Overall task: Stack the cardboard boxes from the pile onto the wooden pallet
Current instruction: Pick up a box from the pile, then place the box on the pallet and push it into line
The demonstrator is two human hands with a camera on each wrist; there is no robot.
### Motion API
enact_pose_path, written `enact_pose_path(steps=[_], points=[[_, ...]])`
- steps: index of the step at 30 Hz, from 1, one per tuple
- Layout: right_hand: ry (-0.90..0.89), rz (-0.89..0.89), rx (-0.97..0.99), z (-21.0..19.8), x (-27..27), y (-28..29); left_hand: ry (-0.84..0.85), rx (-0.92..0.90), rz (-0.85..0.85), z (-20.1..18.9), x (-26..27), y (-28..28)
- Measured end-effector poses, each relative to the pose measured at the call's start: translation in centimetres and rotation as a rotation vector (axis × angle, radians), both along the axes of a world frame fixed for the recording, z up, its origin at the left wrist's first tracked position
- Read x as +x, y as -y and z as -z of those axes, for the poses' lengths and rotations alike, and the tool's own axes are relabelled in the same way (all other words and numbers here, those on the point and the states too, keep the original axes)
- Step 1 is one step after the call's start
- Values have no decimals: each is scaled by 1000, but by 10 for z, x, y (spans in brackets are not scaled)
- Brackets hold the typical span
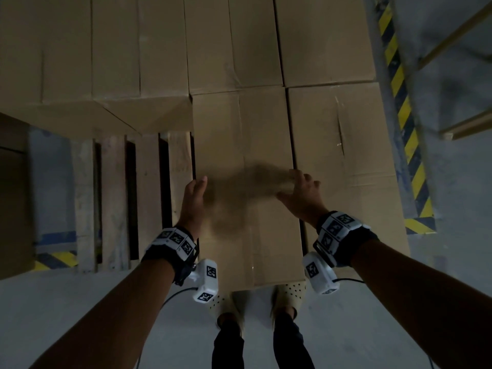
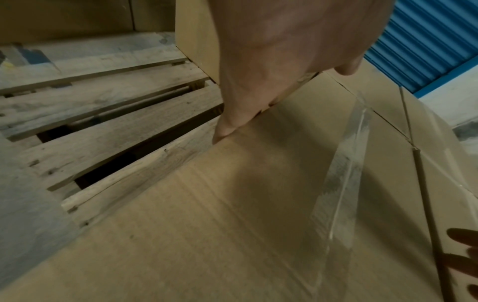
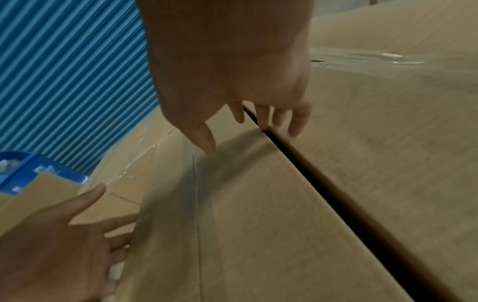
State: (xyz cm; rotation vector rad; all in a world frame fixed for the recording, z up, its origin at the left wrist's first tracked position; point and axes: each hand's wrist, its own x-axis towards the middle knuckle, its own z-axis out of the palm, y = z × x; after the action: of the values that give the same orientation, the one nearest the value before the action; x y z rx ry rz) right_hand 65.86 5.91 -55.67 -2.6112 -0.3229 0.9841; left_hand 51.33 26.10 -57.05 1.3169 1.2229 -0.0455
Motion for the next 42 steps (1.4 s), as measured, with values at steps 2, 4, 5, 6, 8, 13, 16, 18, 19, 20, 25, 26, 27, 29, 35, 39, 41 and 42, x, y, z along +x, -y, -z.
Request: enact_pose_path(steps=[2, 4, 5, 6, 8, 13, 16, 18, 19, 20, 25, 26, 27, 29, 35, 39, 41, 42], points=[[30, -10, -77, 2, -7, 7, -38, 65, 4, 2, 1, 3], [22, -30, -138, 4, -15, 14, -75, 101, -28, 4, -1, 6], [3, -53, -145, 7, -19, 18, -76, 86, -43, 5, -3, 8], [-18, -84, -136, 10, -22, 21, -67, 57, -49, 7, -4, 9], [-34, -147, -125, 15, -25, 25, -46, 13, -40, 9, -8, 10], [-89, -221, -71, 6, -12, 27, -32, -24, 4, 3, -7, 6], [-83, -124, 53, -8, -1, 31, -36, 21, 48, -9, -4, 8], [-83, -95, 68, -21, 1, 32, -31, 55, 87, -20, -1, 10], [-69, -98, 71, -29, 1, 30, -24, 70, 113, -27, 1, 11], [-55, -97, 79, -39, -1, 28, -18, 85, 150, -36, 3, 12], [73, -54, 205, -130, -14, 8, 82, 248, 354, -119, 11, 16], [104, -33, 245, -154, -17, 6, 127, 279, 378, -143, 12, 16], [140, -19, 290, -181, -22, 4, 169, 311, 398, -169, 11, 15], [212, -1, 381, -240, -33, 0, 280, 384, 420, -228, 10, 14], [438, 53, 666, -410, -91, 6, 559, 636, 438, -411, -36, 18], [567, 54, 834, -504, -138, 18, 735, 828, 429, -508, -80, 17], [620, 43, 870, -541, -164, 26, 764, 915, 428, -547, -105, 19], [643, 30, 876, -557, -176, 31, 767, 962, 432, -564, -119, 21]])
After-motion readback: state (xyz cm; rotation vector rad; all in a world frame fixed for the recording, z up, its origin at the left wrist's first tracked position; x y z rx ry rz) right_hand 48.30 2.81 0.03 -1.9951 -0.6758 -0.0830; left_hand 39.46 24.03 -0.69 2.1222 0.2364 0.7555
